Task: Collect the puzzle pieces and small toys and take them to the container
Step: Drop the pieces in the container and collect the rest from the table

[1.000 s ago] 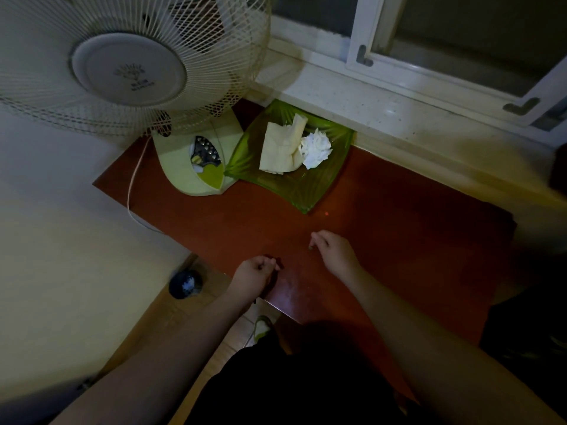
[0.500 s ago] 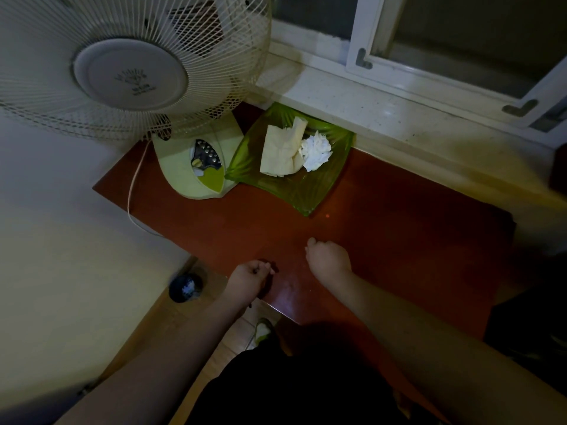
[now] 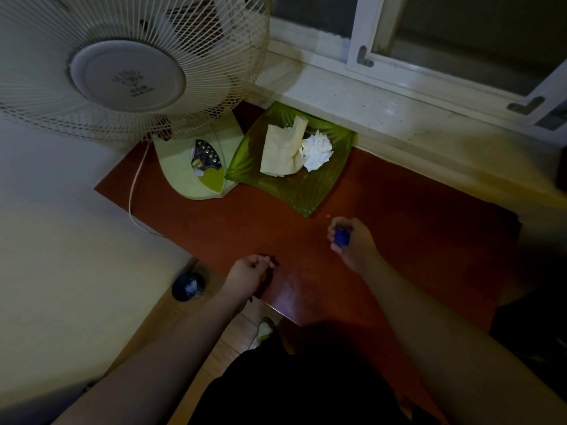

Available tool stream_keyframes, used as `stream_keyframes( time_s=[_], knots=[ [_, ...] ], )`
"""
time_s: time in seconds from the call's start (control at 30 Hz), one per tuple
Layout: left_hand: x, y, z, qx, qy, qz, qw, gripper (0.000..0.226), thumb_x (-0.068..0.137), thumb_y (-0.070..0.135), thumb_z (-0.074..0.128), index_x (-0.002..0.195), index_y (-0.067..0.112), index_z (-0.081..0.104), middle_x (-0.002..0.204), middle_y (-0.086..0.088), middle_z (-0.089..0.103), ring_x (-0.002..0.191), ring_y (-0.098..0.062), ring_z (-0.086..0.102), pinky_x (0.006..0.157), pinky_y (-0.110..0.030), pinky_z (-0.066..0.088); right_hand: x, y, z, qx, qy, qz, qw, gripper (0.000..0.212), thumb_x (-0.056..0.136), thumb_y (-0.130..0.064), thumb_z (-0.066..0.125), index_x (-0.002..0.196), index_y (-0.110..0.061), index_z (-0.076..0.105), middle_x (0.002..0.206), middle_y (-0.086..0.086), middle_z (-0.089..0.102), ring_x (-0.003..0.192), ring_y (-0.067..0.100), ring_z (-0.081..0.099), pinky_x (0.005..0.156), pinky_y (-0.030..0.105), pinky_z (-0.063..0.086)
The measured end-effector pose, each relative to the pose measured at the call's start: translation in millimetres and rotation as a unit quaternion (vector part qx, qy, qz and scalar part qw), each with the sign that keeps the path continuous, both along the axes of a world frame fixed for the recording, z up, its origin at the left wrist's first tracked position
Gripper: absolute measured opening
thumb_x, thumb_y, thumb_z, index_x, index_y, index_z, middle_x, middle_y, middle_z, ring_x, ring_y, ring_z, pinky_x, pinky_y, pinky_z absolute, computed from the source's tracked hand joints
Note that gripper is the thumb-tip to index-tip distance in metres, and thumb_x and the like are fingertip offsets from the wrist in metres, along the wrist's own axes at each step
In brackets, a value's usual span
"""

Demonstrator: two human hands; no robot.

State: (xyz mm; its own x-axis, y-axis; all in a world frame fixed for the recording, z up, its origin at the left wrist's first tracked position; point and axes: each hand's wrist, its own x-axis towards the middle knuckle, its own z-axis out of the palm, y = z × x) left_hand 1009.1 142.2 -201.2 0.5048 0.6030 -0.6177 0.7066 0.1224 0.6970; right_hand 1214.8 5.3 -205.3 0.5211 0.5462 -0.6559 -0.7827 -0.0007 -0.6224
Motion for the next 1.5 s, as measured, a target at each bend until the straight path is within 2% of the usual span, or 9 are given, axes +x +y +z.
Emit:
stream_keyframes(
  time_s=[0.17,0.3,0.53,0.87,0.93,1.07,1.13,1.23,1.5],
  knots=[
    [2,-3,-1,-0.005,-0.007,0.015,1.000,0.030,0.098,0.031,0.052,0.076,0.019,0.068,0.051,0.003,0.046,0.047,-0.014,0.037,0.049,-0.027,0.026,13,13,-5,-0.161,-0.160,0.071,0.971,0.052,0.101,-0.038,0.033,0.057,-0.014,0.045,0.056,0.002,0.045,0.050,0.014,0.041,0.046,0.025,0.027],
    [0,-6,-4,-0.005,-0.009,0.024,1.000,0.030,0.097,0.031,0.052,0.075,0.018,0.068,0.048,0.005,0.044,0.046,-0.014,0.035,0.049,-0.027,0.025,28,25,-13,-0.393,-0.479,0.264,0.739,0.058,0.101,-0.046,0.029,0.059,-0.016,0.055,0.065,0.006,0.057,0.071,0.027,0.057,0.067,0.034,0.039],
    [-8,-5,-6,0.007,0.003,0.040,0.999,0.030,0.096,0.035,0.053,0.077,0.017,0.069,0.048,0.005,0.043,0.043,-0.012,0.035,0.046,-0.024,0.026,27,46,-2,-0.466,-0.601,0.368,0.536,0.057,0.100,-0.045,0.033,0.090,-0.003,0.070,0.090,0.015,0.071,0.086,0.032,0.067,0.060,0.031,0.040],
    [-16,-7,-3,0.007,0.004,0.042,0.999,0.030,0.097,0.033,0.051,0.079,0.015,0.068,0.047,0.007,0.042,0.040,-0.008,0.033,0.045,-0.023,0.026,30,36,-4,-0.427,-0.614,0.466,0.472,0.029,0.096,-0.002,0.040,0.115,-0.006,0.061,0.114,0.008,0.063,0.102,0.024,0.063,0.067,0.031,0.047],
    [-15,-9,-5,0.010,0.006,0.038,0.999,0.031,0.097,0.035,0.052,0.078,0.017,0.068,0.047,0.008,0.043,0.042,-0.009,0.034,0.046,-0.023,0.026,31,30,4,-0.439,-0.576,0.468,0.507,0.025,0.094,-0.002,0.044,0.109,-0.005,0.064,0.109,0.010,0.065,0.099,0.025,0.065,0.068,0.031,0.047],
    [-9,-13,-8,0.018,0.011,0.024,0.999,0.032,0.096,0.039,0.051,0.078,0.018,0.068,0.051,0.002,0.045,0.044,-0.012,0.037,0.048,-0.025,0.027,25,7,8,-0.289,-0.248,0.194,0.904,0.036,0.094,-0.020,0.039,0.062,-0.010,0.051,0.059,0.004,0.048,0.052,0.020,0.047,0.047,0.026,0.034],
    [-3,-16,-7,0.013,0.005,0.017,1.000,0.035,0.096,0.042,0.050,0.078,0.017,0.067,0.052,-0.001,0.043,0.045,-0.014,0.035,0.047,-0.027,0.025,15,-9,11,-0.124,-0.021,0.050,0.991,0.027,0.091,-0.015,0.038,0.065,-0.011,0.044,0.057,0.000,0.039,0.043,0.010,0.032,0.038,0.021,0.021],
    [5,-22,-6,0.012,0.004,-0.002,1.000,0.037,0.096,0.044,0.048,0.078,0.016,0.064,0.056,-0.003,0.042,0.047,-0.015,0.036,0.049,-0.028,0.025,8,-31,19,0.014,0.121,-0.064,0.991,0.021,0.090,-0.011,0.038,0.070,-0.011,0.045,0.054,-0.001,0.039,0.039,0.007,0.030,0.036,0.019,0.019],
    [24,-43,-5,-0.032,0.001,-0.022,0.999,0.036,0.096,0.041,0.049,0.072,0.018,0.060,0.049,0.004,0.041,0.041,-0.012,0.032,0.046,-0.027,0.022,0,-65,27,0.079,0.193,-0.199,0.958,0.017,0.089,-0.011,0.044,0.078,-0.004,0.055,0.078,0.012,0.059,0.070,0.016,0.055,0.055,0.020,0.049]
  ],
)
